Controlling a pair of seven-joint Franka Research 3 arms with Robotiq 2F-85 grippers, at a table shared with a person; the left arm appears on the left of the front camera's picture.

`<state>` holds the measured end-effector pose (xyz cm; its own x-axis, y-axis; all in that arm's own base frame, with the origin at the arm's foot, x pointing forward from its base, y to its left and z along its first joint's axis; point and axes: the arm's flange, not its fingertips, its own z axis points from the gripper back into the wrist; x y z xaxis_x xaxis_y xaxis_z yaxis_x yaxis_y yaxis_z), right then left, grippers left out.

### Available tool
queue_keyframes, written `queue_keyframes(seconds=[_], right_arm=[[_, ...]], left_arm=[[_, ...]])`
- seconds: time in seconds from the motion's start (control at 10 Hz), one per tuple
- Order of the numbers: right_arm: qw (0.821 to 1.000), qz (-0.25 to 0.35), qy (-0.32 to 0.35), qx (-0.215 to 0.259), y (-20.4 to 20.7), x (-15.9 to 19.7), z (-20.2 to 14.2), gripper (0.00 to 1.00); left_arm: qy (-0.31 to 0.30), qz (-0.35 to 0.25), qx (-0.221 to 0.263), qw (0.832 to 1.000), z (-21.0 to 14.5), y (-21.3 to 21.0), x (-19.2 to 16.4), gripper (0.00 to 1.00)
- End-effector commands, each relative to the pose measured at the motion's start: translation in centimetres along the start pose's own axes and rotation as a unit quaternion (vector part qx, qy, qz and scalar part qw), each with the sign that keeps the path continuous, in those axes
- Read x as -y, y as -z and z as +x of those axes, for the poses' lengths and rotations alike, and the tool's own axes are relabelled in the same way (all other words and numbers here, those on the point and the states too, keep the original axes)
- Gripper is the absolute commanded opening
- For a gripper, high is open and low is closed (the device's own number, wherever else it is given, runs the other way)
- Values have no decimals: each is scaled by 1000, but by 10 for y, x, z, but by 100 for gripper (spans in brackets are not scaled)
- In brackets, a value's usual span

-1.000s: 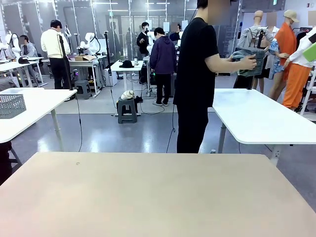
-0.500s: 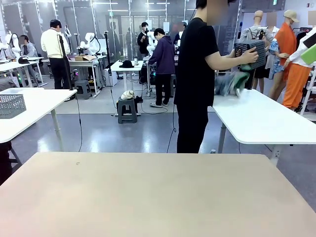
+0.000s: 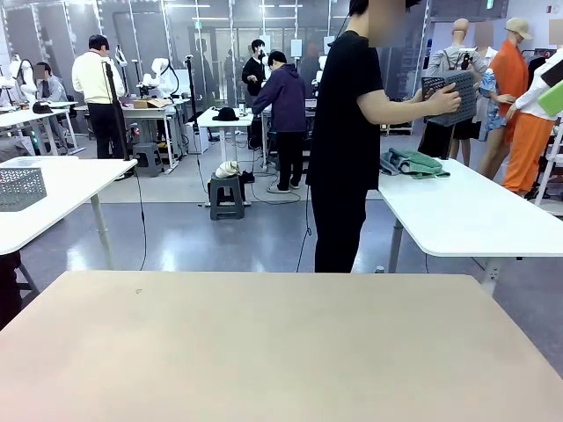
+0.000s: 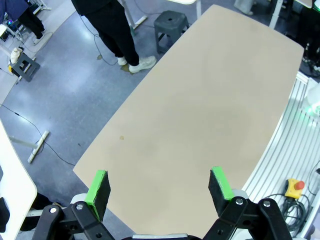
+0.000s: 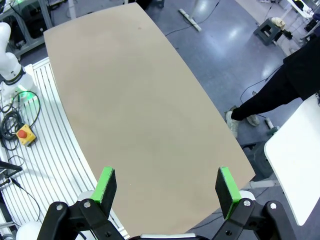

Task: Fold the towels and place them in the basket.
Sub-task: When a person lays out a Towel with hook on the table, fold it in half twice.

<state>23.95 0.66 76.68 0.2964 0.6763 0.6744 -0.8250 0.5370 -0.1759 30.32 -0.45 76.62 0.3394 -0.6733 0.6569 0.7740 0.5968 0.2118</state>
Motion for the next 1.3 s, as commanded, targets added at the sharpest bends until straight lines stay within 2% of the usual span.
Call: queue_keyframes(seconds=[0.0,1.2], right_arm=[[1000,1,-1,4,1,0,1,100],[1000,1,-1,4,1,0,1,100]], left_arm=[[2,-2,3,1000,1,0,1,100],[2,-2,3,1000,1,0,1,100]])
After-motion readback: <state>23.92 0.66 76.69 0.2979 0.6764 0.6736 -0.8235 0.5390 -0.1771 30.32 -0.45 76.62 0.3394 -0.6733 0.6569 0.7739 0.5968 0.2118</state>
